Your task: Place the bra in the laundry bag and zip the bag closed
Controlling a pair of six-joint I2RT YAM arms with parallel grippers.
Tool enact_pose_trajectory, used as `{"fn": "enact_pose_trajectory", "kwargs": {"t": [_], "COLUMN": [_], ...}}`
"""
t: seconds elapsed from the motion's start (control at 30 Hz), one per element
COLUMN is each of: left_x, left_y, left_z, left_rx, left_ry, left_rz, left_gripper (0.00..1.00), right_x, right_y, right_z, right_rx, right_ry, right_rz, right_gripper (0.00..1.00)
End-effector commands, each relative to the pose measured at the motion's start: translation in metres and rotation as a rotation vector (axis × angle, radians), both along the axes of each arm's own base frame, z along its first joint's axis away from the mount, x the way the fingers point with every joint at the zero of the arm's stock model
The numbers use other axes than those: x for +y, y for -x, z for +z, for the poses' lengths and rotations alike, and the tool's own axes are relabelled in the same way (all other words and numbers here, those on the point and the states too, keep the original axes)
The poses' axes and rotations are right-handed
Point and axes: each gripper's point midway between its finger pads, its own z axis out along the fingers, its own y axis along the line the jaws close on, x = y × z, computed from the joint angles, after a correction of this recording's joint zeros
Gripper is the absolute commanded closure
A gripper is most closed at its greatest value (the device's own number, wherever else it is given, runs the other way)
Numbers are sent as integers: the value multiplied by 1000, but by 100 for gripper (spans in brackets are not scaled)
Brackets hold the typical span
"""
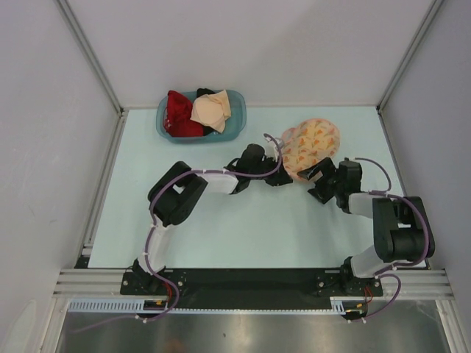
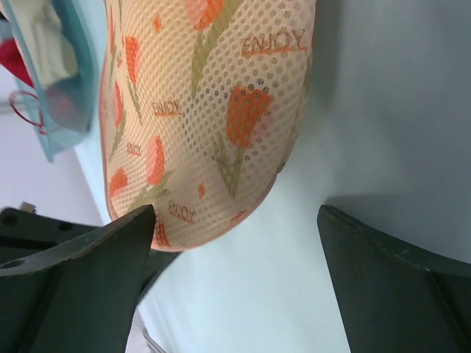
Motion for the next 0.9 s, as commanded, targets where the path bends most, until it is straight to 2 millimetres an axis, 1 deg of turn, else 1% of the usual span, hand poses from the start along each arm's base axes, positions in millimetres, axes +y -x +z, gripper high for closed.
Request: {"fn": "enact_pose_trajectory", "kwargs": {"t": [0.0,0.03,0.07,0.17,0.2,0.23,0.27,0.33,0.37,0.4,0.43,0.47,0.5,0.53,0.57,0.6,0.63,0.67,0.7,0.73,0.77,0.8,0.83,0.87], "left_x": [-22,-25,-28,-30,-29,-31,-32,-34,-35,-35,-34,-32,-31,-24,-19,-11,-7,0,-3,1,3,-1,-1,4], "left_y": [11,13,16,16,16,13,12,8,6,4,-1,-4,-8,-18,-21,-35,-41,-42,-52,-58,-55,-61,-63,-60], "left_z": [28,29,28,25,16,17,17,13,12,8,6,5,2,1,-4,-3,-6,-13,-2,-8,-10,3,9,3], "left_rx": [-49,-49,-37,-32,-13,-13,-14,-4,-6,8,3,6,21,27,52,59,67,105,92,86,103,71,33,47], "left_ry": [80,86,91,90,67,64,61,50,36,9,-4,-11,-26,-32,-51,-53,-63,-96,-90,-112,-139,-129,-129,-164], "left_rz": [-49,-55,-60,-55,-47,-40,-42,-35,-33,-28,-17,-10,-3,19,31,58,66,60,62,55,38,28,18,18], "left_gripper": [100,100,100,100,100,100,100,100,100,100,100,100,100,100,100,100,100,100,100,100,100,100,100,100], "right_x": [-2,-1,0,-1,-1,-4,-5,-12,-17,-21,-35,-42,-42,-56,-61,-61,-75,-79,-80,-89,-90,-88,-87,-92], "right_y": [-12,-13,-12,-13,-12,-13,-13,-13,-13,-13,-16,-16,-17,-28,-25,-26,-35,-37,-36,-53,-49,-50,-48,-61], "right_z": [-4,-6,-7,-6,-7,-8,-9,-9,-9,-10,-10,-13,-12,-4,-16,-15,-8,-8,-16,-3,-13,-23,-31,-20], "right_rx": [-19,-9,-13,-21,-14,-10,-4,0,4,6,0,5,3,-16,20,19,-16,-17,-13,-52,-3,6,51,20], "right_ry": [-67,-92,-109,-146,-143,-138,-149,-163,-164,-162,-154,-127,-121,-109,-58,-65,-54,-37,-11,11,13,34,25,9], "right_rz": [-173,-195,-199,-228,-233,-249,-263,-283,-295,-303,-329,-323,-288,-289,-244,-198,-198,-176,-124,-95,-68,0,28,57], "right_gripper": [4,5,10,23,25,31,47,58,66,69,75,78,81,86,87,87,87,87,87,88,88,88,89,89]}}
